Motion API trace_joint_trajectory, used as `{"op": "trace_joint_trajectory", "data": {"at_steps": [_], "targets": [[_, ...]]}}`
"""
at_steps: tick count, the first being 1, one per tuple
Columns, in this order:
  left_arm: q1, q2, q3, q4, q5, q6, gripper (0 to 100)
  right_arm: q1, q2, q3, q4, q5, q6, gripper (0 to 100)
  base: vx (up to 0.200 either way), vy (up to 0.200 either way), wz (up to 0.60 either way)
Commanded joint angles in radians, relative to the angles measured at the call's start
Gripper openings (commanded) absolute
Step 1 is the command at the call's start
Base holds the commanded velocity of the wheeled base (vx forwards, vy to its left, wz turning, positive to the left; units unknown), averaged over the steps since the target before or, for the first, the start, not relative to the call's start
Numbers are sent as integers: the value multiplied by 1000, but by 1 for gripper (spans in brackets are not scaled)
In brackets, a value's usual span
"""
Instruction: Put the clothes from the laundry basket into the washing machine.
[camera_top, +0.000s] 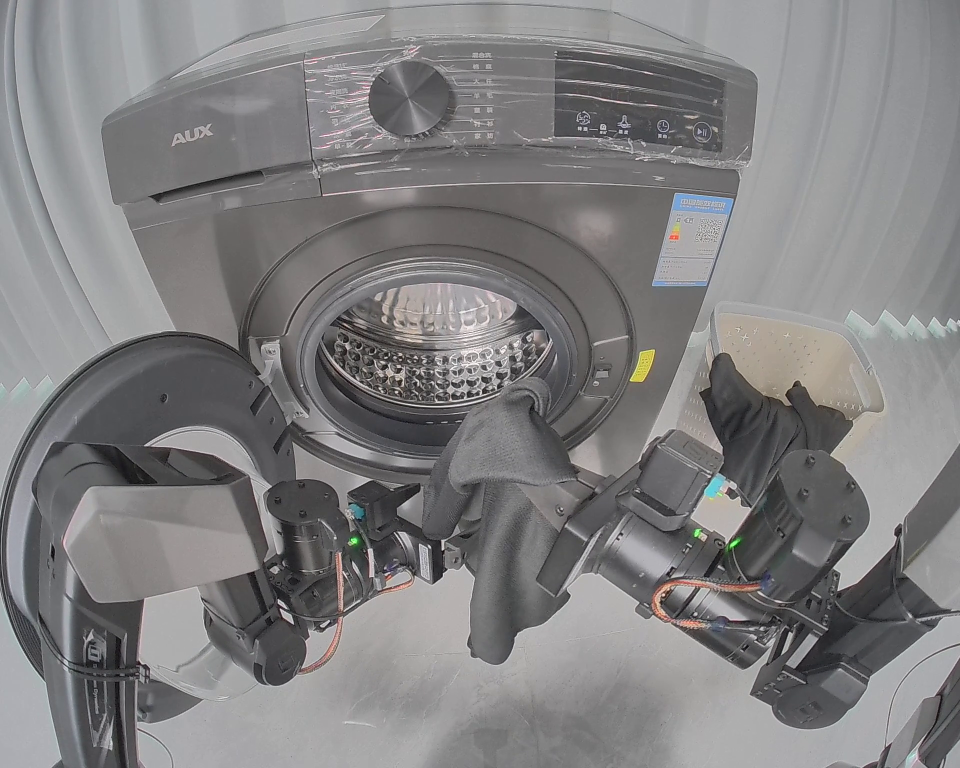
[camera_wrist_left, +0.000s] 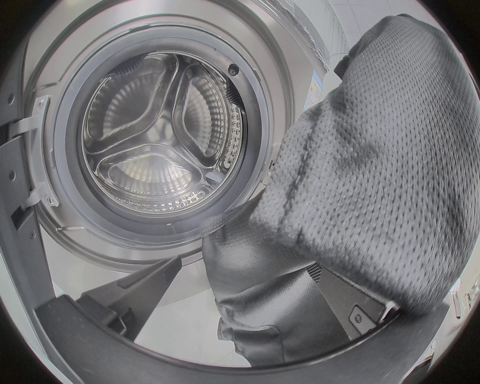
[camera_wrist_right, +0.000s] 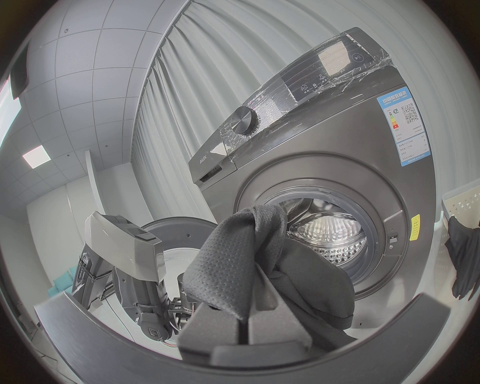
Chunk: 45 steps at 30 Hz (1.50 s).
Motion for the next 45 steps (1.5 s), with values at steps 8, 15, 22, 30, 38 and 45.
{"op": "trace_joint_trajectory", "data": {"at_steps": [8, 15, 22, 30, 38, 45], "targets": [[-8, 44, -11, -1, 0, 12, 0, 2, -3, 1, 0, 2, 3, 0, 0, 0, 0], [2, 50, -37, -1, 8, 7, 0, -3, -9, 6, 0, 2, 3, 0, 0, 0, 0], [45, 5, -35, -4, 22, 4, 0, -18, -29, 30, 0, 17, 5, 0, 0, 0, 0], [58, -160, 86, -2, 42, 4, 0, -64, -22, 30, 0, 22, 6, 0, 0, 0, 0], [54, -374, 279, -2, 42, 12, 0, -94, -19, 33, -2, 19, 77, 0, 0, 0, 0], [29, -547, 356, -2, 42, 1, 0, -97, -29, 92, -3, 19, 223, 0, 0, 0, 0]]}}
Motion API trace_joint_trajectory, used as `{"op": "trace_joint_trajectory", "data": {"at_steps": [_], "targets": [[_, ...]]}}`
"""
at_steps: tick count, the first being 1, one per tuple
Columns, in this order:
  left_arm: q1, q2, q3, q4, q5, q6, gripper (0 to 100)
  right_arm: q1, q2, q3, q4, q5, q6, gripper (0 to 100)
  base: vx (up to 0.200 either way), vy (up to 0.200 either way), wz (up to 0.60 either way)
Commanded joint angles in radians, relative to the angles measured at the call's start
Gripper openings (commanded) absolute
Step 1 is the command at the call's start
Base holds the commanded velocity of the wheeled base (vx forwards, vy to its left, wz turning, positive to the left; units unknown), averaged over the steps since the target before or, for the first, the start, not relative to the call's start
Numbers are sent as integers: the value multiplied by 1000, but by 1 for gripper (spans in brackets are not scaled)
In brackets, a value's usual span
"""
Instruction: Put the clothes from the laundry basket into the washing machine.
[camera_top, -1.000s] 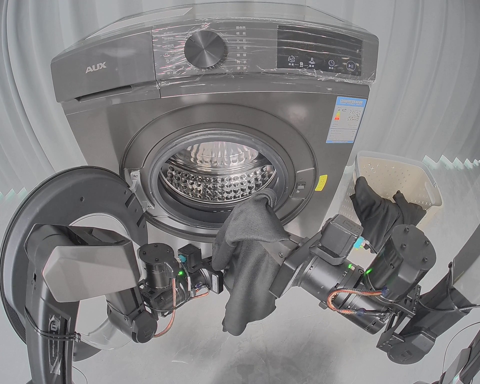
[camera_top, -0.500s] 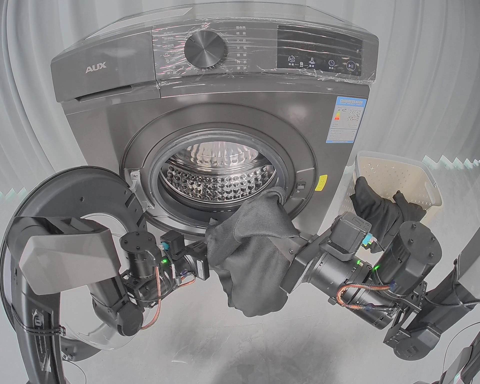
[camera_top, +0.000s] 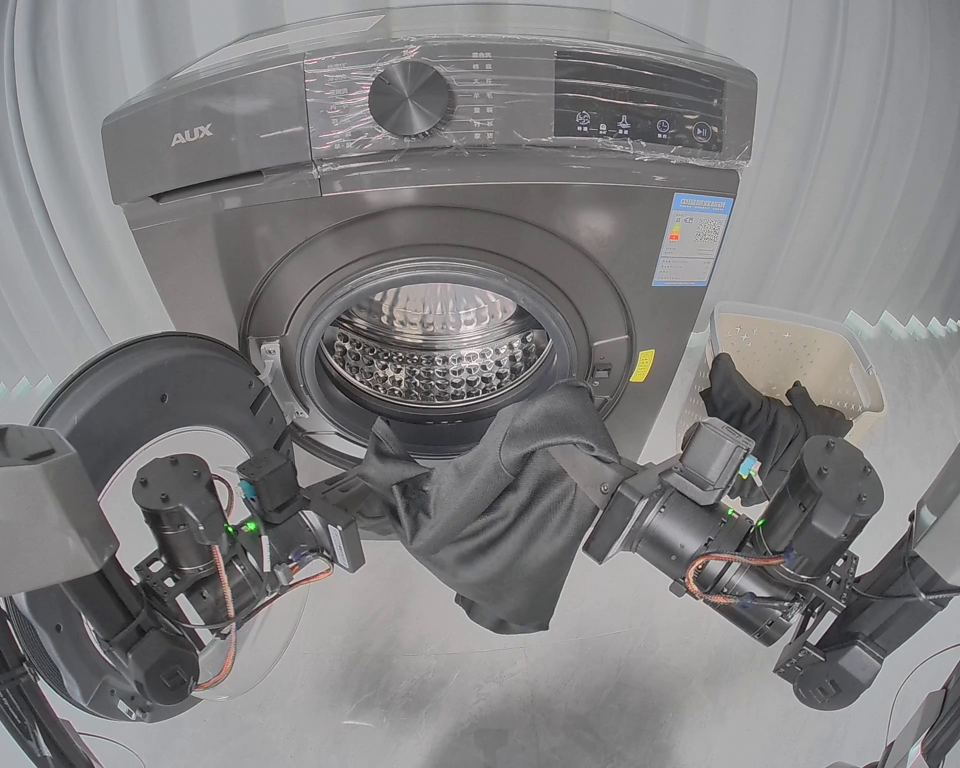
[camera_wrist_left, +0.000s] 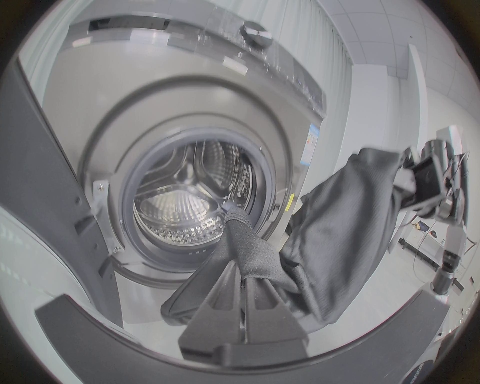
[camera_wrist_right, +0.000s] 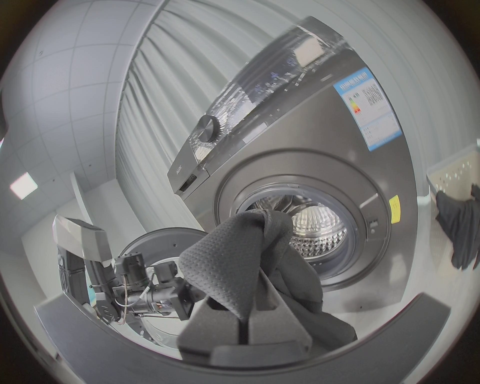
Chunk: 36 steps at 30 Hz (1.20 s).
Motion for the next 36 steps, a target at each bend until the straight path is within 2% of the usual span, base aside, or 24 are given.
{"op": "trace_joint_trajectory", "data": {"at_steps": [1, 6, 13, 17, 18, 21, 36], "targets": [[-18, -176, 65, 1, 0, -8, 0, -9, -6, 51, -2, -1, 69, 0, 0, 0, 0], [-18, -219, 69, 1, 1, 1, 0, -43, 7, 78, -3, -13, 115, 0, 0, 0, 0], [-11, -272, 30, 1, 15, -8, 0, -105, 46, 58, -3, -16, 114, 0, 0, 0, 0], [-7, -272, 34, 1, 15, -5, 0, -109, 51, 43, -3, -46, 114, 0, 0, 0, 0], [-7, -272, 43, 1, 15, -1, 0, -115, 66, 2, -3, -92, 117, 0, 0, 0, 0], [-13, -272, 54, 1, 14, 1, 0, -122, 63, -29, -3, -110, 118, 0, 0, 0, 0], [-7, -271, 43, 1, 15, -1, 0, -104, -20, -18, -3, -108, 109, 0, 0, 0, 0]]}}
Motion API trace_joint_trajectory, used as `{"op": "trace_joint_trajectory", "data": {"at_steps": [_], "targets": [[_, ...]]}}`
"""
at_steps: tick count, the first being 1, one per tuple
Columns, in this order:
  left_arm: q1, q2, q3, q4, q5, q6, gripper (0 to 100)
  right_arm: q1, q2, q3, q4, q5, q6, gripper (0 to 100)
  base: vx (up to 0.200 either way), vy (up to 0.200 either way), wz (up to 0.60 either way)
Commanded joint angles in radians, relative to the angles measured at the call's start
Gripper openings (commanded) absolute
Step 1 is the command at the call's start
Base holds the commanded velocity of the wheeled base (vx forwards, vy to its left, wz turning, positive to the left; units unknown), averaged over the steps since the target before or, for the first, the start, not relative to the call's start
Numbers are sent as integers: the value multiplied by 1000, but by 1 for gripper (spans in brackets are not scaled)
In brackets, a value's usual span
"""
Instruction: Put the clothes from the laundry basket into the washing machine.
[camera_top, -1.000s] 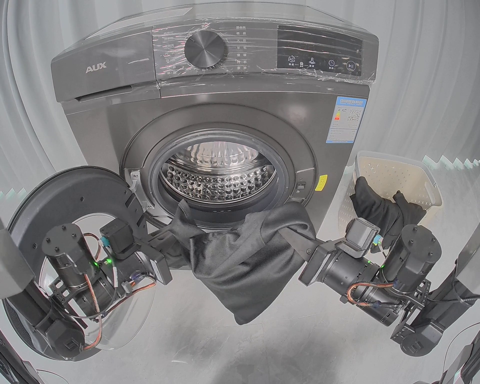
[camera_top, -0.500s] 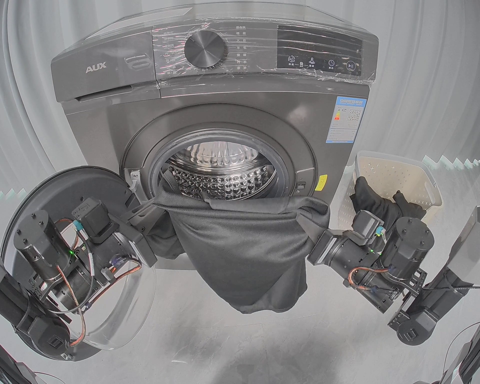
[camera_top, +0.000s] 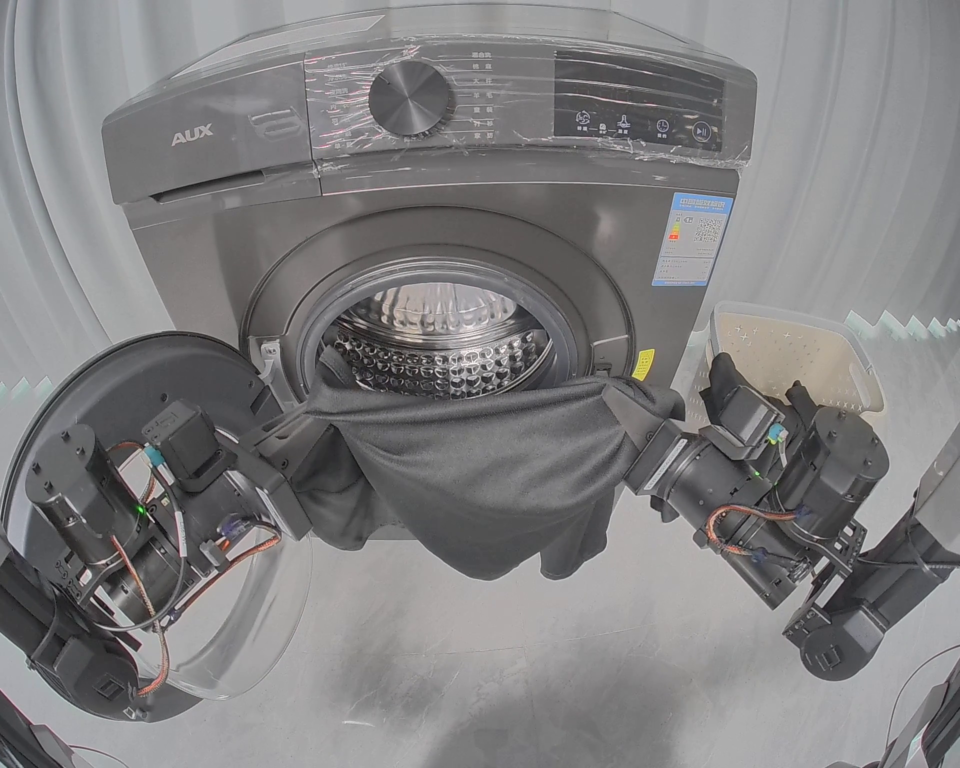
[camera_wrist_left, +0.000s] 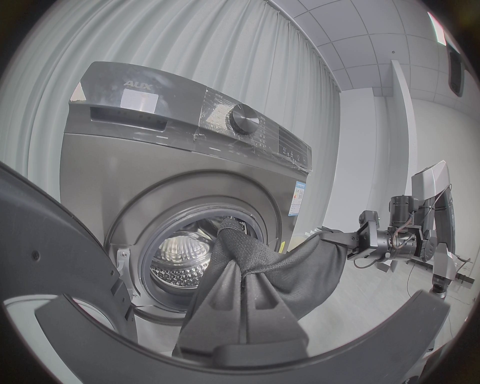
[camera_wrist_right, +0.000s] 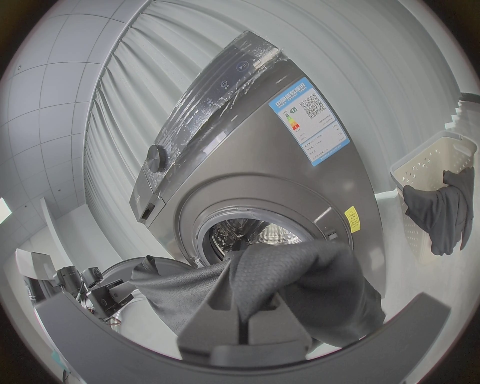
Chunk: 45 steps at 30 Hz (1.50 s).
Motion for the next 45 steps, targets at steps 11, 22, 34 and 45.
{"op": "trace_joint_trajectory", "data": {"at_steps": [11, 22, 34, 45], "targets": [[17, 1, -33, -1, 27, 0, 0, 59, -105, 15, 1, 7, -34, 0, 0, 0, 0], [31, -30, -114, -1, 44, -14, 0, 45, -96, 37, 1, 7, -62, 0, 0, 0, 0], [31, -31, -117, -1, 50, -14, 0, 55, -94, 44, 1, 5, -65, 0, 0, 0, 0], [33, -31, -117, -1, 50, -14, 0, 56, -94, 44, 1, 5, -63, 0, 0, 0, 0]]}}
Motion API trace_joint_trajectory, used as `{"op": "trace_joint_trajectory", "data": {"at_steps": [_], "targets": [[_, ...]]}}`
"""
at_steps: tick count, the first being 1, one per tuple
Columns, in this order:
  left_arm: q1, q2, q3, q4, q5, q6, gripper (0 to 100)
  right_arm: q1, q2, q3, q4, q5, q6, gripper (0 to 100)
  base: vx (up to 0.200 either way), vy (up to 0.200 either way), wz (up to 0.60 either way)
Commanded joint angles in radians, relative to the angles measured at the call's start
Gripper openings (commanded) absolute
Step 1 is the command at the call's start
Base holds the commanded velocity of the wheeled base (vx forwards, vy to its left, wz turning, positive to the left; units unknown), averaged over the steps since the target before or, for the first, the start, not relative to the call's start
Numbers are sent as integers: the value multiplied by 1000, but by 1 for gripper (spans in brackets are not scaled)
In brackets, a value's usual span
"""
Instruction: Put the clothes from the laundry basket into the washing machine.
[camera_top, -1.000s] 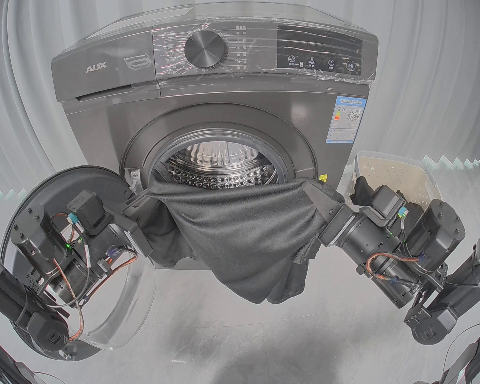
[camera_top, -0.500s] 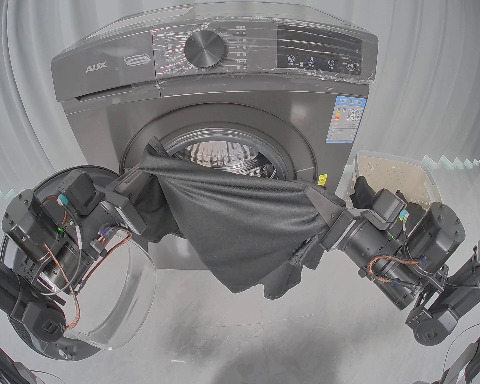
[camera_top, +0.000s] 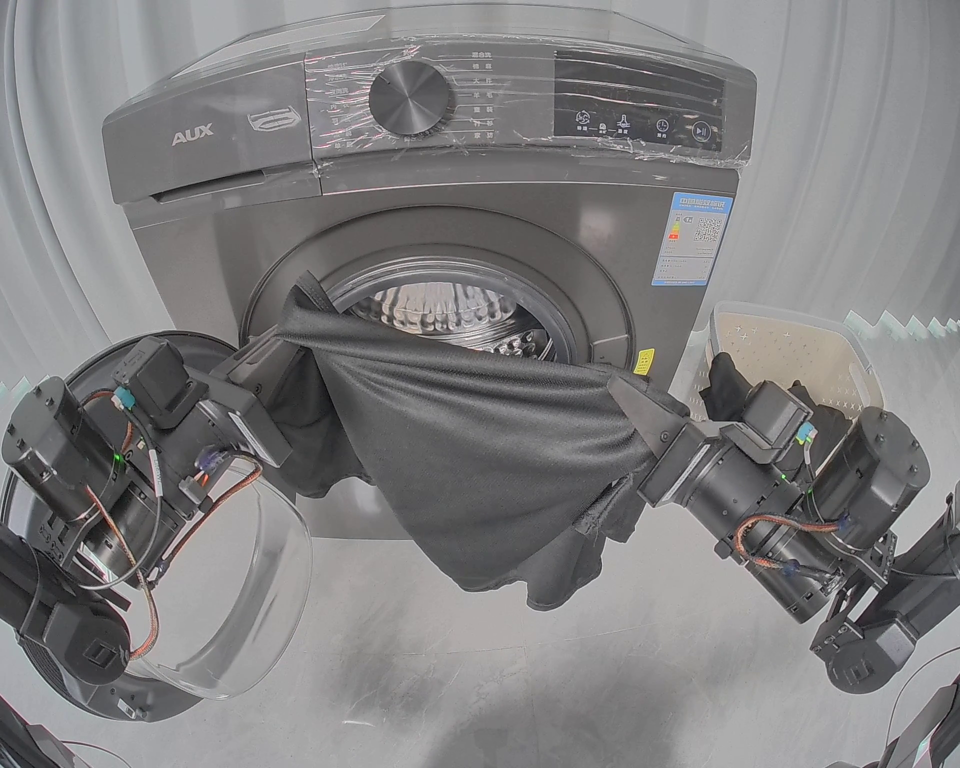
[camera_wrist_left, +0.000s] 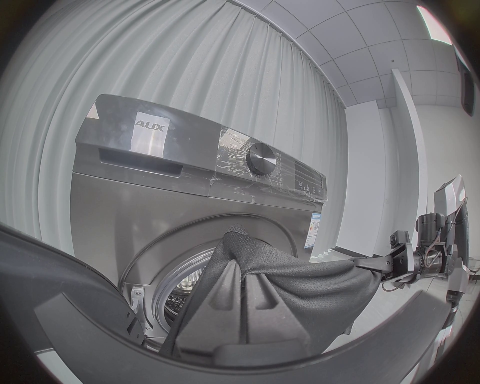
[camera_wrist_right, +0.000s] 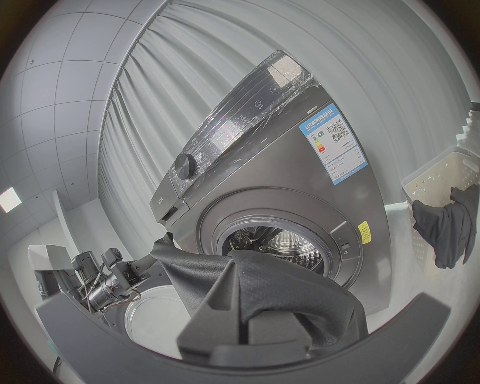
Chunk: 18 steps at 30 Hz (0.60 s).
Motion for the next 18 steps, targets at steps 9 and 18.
{"op": "trace_joint_trajectory", "data": {"at_steps": [9, 18], "targets": [[-3, 2, 3, 0, 0, 0, 0, -8, 6, 20, 0, 1, 5, 0, 0, 0, 0], [-19, 28, -23, 0, -1, 1, 0, 7, 85, 135, 0, 21, -7, 100, 0, 0, 0]]}}
